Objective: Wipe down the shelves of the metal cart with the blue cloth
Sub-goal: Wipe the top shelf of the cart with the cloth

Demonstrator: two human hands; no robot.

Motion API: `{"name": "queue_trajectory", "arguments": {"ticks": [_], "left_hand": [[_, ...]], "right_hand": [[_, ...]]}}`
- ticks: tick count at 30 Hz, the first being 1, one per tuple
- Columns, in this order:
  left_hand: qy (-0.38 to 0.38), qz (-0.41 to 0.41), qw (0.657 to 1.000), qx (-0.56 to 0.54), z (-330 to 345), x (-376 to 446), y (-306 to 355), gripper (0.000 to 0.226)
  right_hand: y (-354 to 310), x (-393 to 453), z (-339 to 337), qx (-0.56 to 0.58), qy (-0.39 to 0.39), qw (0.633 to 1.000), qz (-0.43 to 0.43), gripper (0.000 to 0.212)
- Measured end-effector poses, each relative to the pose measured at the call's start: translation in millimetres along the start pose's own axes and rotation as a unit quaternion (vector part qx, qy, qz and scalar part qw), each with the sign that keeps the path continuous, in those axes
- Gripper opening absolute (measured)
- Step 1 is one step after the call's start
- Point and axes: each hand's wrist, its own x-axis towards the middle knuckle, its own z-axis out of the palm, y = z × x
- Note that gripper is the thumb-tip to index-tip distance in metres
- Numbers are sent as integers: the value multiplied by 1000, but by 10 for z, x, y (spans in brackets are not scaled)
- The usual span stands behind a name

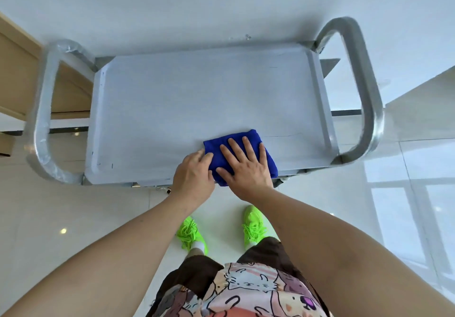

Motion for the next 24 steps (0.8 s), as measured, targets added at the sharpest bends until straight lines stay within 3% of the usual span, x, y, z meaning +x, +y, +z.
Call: {"name": "queue_trajectory", "arguments": {"ticks": [9,14,24], "left_hand": [[-18,81,995,47,364,367,896,44],[-49,87,981,167,509,255,1179,51],[-91,42,982,159,593,128,1209,68]], "right_hand": [[1060,-126,-221,47,40,985,161,70],[1331,-238,-250,57,71,972,218,72],[1052,-455,-137,120,111,926,340,63]]}}
